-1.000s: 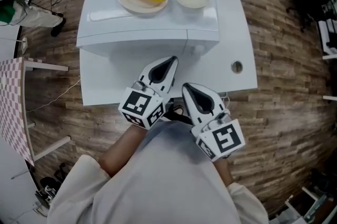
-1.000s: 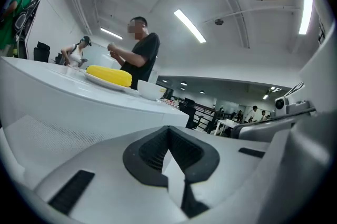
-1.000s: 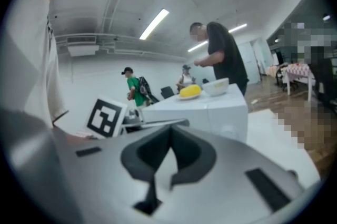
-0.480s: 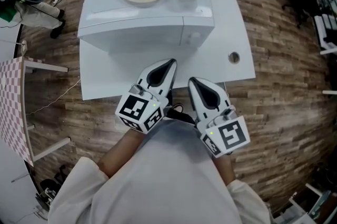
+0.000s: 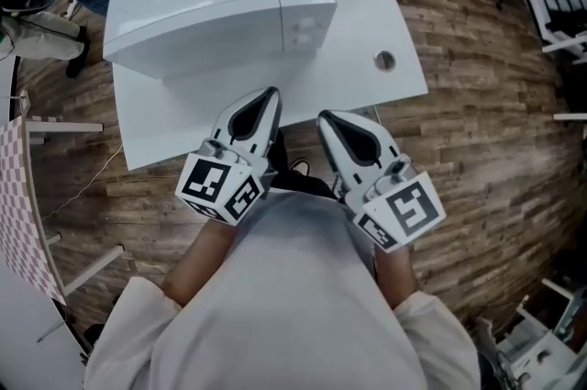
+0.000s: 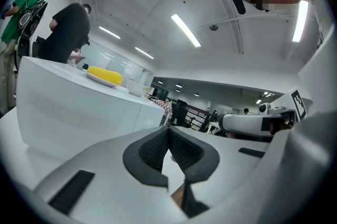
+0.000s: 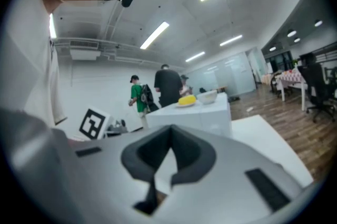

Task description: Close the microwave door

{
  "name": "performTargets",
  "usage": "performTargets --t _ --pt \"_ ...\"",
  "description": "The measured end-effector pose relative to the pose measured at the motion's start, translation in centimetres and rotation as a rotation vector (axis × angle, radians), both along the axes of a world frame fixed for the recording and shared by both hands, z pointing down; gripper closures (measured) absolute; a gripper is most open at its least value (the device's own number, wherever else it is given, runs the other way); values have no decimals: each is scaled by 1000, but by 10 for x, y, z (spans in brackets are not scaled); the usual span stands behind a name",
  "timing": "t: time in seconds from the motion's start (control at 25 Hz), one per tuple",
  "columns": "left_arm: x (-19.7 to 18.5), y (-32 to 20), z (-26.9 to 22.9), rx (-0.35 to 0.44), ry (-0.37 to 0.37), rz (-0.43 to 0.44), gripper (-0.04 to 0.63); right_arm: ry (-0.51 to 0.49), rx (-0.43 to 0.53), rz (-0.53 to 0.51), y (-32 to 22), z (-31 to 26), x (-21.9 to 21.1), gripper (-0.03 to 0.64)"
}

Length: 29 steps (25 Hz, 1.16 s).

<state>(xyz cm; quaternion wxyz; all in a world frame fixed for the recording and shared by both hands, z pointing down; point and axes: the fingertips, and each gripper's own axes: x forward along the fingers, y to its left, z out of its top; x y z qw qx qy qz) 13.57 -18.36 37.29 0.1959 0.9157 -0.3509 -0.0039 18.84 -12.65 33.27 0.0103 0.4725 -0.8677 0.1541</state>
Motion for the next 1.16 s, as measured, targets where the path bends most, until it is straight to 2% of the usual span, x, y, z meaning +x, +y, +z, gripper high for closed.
performTargets --t 0.4,1.16 --pt "6 14 -6 -9 3 16 577 22 -10 -60 13 -6 8 595" --pt "1 8 -12 -12 -1 18 577 3 -16 -80 0 -9 -3 595"
